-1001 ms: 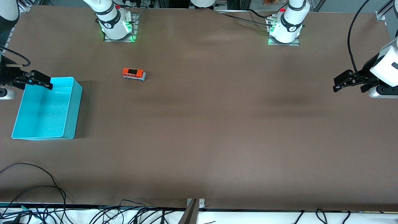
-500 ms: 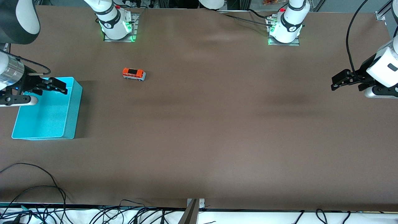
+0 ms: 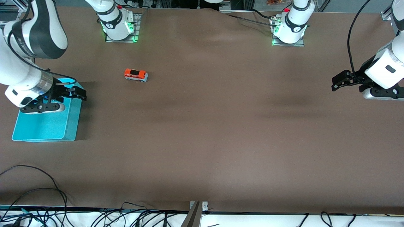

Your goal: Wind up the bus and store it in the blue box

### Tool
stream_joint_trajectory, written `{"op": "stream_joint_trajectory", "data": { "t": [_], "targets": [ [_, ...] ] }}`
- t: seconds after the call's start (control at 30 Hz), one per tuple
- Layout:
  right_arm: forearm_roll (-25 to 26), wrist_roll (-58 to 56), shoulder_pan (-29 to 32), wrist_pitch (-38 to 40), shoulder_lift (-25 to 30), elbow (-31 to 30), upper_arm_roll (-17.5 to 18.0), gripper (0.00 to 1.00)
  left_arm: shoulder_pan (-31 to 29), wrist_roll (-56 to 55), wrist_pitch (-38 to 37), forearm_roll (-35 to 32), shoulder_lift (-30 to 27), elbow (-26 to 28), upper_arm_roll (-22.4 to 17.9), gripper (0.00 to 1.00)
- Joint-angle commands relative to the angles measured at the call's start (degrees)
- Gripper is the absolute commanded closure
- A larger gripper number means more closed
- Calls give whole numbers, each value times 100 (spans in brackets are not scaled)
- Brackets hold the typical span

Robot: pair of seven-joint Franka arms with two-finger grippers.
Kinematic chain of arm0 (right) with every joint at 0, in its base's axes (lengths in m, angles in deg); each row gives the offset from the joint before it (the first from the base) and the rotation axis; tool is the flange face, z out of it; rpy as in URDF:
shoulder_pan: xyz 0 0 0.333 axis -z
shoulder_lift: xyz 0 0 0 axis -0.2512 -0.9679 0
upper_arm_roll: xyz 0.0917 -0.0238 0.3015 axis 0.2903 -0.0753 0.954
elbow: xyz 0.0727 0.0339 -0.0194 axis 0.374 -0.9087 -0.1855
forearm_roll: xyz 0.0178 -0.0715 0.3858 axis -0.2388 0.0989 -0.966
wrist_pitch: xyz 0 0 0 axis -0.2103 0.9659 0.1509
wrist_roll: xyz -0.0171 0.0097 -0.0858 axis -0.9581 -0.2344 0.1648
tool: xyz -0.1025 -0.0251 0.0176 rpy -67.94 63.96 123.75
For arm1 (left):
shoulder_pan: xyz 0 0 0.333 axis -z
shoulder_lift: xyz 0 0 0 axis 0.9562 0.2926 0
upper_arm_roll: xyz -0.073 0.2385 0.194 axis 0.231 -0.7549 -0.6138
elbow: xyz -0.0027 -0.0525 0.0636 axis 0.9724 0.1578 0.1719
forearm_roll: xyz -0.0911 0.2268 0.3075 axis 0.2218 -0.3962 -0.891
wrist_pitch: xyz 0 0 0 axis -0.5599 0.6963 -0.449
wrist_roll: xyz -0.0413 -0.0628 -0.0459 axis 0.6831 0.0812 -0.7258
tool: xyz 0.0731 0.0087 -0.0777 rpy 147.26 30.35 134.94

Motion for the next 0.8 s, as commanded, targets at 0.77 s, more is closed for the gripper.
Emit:
{"op": "stream_joint_trajectory", "data": {
  "t": [0.77],
  "targets": [
    [77,1458,-202,-950,-407,-1191,-37,0,14,34,-53,107,13,111,94,0]
  ]
}}
